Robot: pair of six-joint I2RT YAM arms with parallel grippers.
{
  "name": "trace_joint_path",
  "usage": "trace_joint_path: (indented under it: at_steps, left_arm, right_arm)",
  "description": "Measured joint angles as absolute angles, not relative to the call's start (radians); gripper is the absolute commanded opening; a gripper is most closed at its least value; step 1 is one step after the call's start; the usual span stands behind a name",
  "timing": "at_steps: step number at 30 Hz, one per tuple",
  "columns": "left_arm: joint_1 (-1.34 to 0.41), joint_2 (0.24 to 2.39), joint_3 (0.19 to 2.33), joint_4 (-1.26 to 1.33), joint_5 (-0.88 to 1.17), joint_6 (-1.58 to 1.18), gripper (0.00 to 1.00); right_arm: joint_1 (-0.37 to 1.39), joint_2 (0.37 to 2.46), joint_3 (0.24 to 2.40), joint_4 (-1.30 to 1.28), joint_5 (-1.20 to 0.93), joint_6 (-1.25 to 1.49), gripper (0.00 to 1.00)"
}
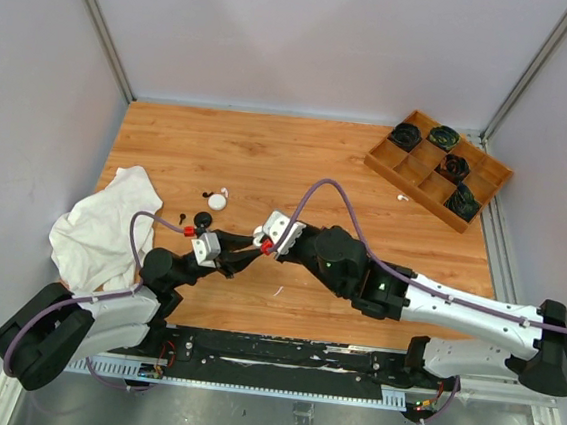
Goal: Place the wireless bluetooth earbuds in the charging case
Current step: Place the earbud in the charging case.
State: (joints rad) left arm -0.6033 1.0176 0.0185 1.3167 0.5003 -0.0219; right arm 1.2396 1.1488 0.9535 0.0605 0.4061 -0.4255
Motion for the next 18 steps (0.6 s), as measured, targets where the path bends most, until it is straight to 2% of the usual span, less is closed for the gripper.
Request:
trace_joint_path:
  at_steps: [18]
  left_arm:
    - [-0.603,1.023,0.013,1.353,0.467,-0.051,0.00]
  right_arm:
    - [1.366,1.262,0.857,0.363,0.564,-0.646,0.19]
